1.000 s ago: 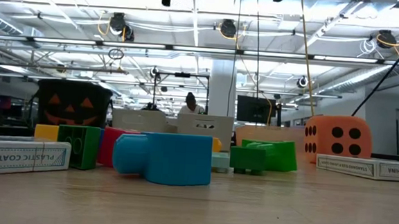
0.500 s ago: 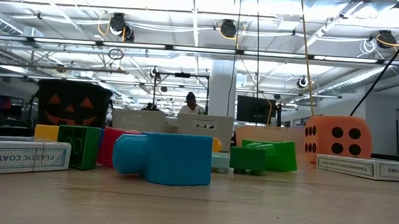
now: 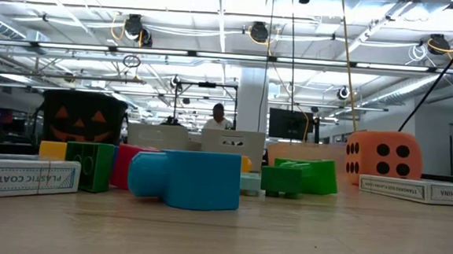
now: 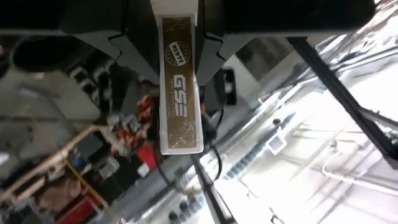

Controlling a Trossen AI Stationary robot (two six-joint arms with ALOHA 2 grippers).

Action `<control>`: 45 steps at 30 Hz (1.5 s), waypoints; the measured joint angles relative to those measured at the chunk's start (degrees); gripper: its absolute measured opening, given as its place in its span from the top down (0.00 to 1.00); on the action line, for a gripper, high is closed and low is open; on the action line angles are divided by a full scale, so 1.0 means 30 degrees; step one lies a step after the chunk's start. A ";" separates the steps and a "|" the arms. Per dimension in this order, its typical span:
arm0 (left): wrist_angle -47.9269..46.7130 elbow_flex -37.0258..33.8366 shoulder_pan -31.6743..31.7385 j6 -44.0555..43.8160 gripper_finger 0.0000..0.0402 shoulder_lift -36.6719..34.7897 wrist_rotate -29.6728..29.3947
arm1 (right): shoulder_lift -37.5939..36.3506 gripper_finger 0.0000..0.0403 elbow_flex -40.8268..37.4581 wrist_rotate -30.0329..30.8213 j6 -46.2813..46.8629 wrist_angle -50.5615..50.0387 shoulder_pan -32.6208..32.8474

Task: Pick & Place Toys
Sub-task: Put the brown deck of cards into the right gray bin

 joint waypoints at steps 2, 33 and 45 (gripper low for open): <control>-0.0149 0.0000 0.0004 0.0190 0.10 0.0002 -0.0206 | 0.0003 0.85 0.0000 -0.0144 -0.0049 -0.0855 0.0007; -0.6158 0.3963 0.0000 0.1590 0.37 0.2918 0.2013 | 0.0996 0.85 -0.0015 -0.2498 -0.1483 -0.3652 0.0000; -0.6672 0.3963 -0.0007 0.1708 0.53 0.2918 0.1519 | 0.0996 0.85 -0.0015 -0.2513 -0.1482 -0.3645 0.0007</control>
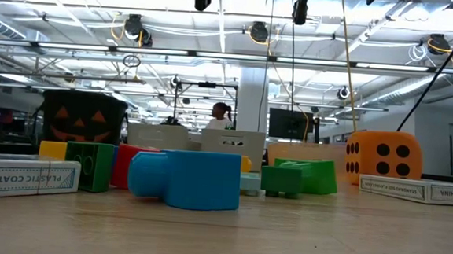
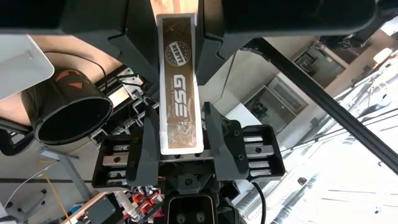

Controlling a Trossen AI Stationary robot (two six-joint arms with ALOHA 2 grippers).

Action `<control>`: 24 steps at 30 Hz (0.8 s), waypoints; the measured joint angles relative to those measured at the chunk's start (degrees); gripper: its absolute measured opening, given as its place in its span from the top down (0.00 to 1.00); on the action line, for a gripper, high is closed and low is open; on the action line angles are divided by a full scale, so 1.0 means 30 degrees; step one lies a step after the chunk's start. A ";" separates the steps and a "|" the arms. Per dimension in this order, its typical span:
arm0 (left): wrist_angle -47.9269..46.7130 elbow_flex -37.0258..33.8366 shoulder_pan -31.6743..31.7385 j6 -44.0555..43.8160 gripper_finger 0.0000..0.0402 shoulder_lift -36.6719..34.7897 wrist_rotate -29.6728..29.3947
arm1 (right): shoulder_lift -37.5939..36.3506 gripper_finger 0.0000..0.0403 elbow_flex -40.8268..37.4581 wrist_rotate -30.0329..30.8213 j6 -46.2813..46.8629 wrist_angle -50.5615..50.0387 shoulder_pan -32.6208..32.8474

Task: Pick & Place Toys
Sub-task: Put the brown deck of cards into the right gray bin

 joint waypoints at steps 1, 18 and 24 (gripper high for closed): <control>0.0004 0.0000 0.0000 0.0007 0.54 0.0000 0.0000 | 0.0000 0.85 0.0000 0.0000 -0.0001 0.0000 0.0000; 0.0036 -0.0007 0.0007 0.0015 0.65 0.0000 0.0648 | -0.0015 0.85 0.0015 0.0007 -0.0081 0.0000 -0.0132; 0.0029 -0.0022 0.0150 0.0007 0.63 0.0000 0.0784 | -0.0015 0.85 0.0015 0.0005 -0.0081 0.0036 -0.0255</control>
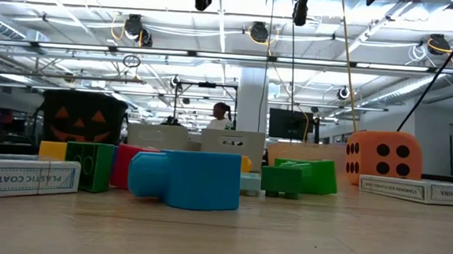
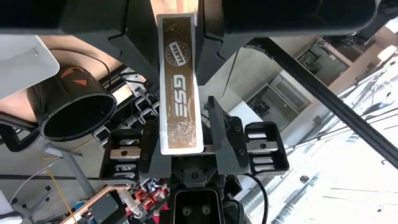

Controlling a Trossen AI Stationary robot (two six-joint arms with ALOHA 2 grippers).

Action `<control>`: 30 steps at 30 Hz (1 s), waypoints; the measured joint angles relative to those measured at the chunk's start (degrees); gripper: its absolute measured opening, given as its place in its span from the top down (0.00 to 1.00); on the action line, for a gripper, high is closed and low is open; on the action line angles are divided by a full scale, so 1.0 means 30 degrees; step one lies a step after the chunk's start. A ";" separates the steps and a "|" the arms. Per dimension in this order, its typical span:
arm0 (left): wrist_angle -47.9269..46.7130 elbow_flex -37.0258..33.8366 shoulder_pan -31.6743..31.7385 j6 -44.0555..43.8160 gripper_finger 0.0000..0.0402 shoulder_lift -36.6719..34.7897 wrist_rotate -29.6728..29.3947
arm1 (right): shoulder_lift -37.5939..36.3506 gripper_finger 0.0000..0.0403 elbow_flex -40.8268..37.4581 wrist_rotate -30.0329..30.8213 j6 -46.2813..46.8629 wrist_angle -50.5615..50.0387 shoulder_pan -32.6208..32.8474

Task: Pick & Place Toys
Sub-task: Put the brown deck of cards into the right gray bin

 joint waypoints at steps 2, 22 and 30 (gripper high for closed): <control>0.0000 0.0000 0.0087 -0.0007 0.64 0.0000 0.0114 | -0.0052 0.85 0.0000 0.0003 0.0000 0.0095 0.0000; 0.0459 -0.0007 0.0509 -0.0153 0.66 -0.0007 0.0520 | -0.0678 0.85 0.0015 0.0039 -0.0381 0.0081 -0.0510; 0.0444 -0.0007 0.0589 -0.0153 0.66 -0.0007 0.0527 | -0.0722 0.85 0.0015 0.0017 -0.0481 0.0066 -0.0796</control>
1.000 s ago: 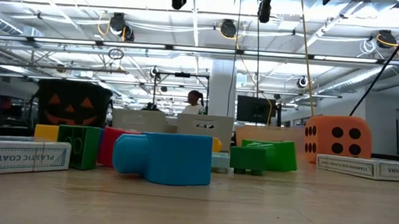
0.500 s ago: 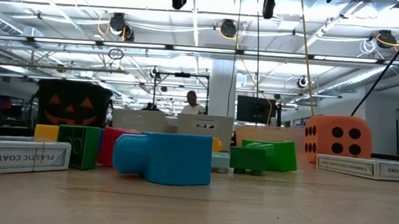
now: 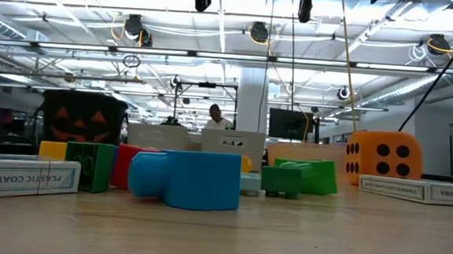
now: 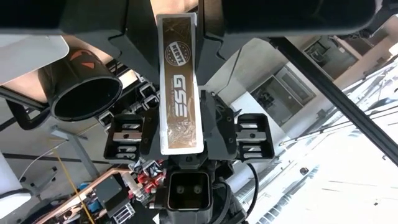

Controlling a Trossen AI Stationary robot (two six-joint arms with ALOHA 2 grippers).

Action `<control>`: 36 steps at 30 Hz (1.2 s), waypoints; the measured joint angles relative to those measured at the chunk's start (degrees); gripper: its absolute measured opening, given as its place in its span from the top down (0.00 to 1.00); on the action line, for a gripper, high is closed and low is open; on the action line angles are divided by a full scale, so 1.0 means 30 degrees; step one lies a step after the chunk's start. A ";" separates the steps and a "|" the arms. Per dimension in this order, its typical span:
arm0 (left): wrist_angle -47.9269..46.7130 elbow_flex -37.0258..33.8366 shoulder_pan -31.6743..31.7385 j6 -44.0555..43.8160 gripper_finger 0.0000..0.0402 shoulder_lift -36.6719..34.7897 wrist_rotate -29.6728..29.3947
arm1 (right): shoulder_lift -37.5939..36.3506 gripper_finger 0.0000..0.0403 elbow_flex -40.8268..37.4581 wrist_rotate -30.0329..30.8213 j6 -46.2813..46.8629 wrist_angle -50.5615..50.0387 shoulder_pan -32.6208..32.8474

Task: Pick & Place Toys
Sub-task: Put the brown deck of cards into the right gray bin

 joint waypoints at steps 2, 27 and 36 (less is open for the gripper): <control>-0.0017 0.0000 0.0018 0.0002 0.66 -0.0039 0.0000 | -0.0035 0.85 0.0000 0.0000 0.0072 0.0005 -0.0104; -0.0015 -0.0007 0.0251 -0.0052 0.66 -0.0153 -0.0503 | -0.0145 0.85 0.0000 -0.0017 0.0109 0.0022 -0.0304; -0.0015 -0.0007 0.0251 -0.0080 0.67 -0.0153 -0.0503 | -0.0145 0.85 0.0000 -0.0017 0.0080 0.0018 -0.0304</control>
